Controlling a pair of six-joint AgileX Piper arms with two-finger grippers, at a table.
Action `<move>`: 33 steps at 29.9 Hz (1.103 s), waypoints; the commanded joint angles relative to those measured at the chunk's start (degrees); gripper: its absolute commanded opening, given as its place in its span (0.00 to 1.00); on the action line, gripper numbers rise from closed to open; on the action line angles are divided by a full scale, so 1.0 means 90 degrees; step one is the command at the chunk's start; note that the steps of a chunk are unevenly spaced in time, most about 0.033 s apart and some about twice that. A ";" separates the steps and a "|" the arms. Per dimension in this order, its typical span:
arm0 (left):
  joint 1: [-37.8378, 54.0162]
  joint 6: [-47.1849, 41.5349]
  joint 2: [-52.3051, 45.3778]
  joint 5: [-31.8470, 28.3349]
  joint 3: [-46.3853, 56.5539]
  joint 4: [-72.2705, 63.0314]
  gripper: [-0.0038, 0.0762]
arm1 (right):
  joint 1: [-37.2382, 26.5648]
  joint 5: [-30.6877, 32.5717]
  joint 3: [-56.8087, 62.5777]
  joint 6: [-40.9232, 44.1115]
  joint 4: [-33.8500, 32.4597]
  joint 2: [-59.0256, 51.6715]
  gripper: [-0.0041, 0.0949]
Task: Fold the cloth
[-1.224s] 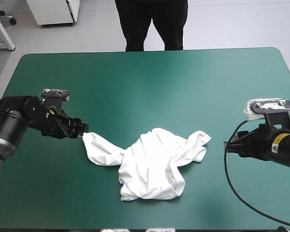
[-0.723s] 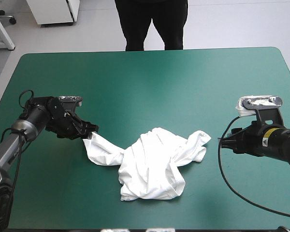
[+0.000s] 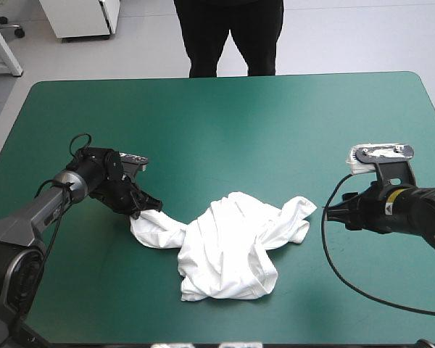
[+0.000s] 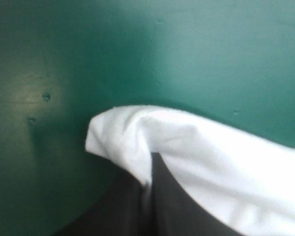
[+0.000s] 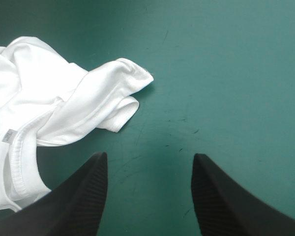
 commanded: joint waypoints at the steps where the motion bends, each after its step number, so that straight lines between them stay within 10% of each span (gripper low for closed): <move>1: -0.0102 -0.0041 -0.0030 -0.0171 -0.0035 -0.0535 0.04 | -0.0046 -0.0161 -0.0155 -0.0023 -0.0083 0.0265 0.53; 33: -0.0102 0.0146 -0.0030 -0.0057 -0.0035 -0.0576 0.04 | -0.0313 -0.2681 0.0424 -0.0007 0.0111 0.3867 0.64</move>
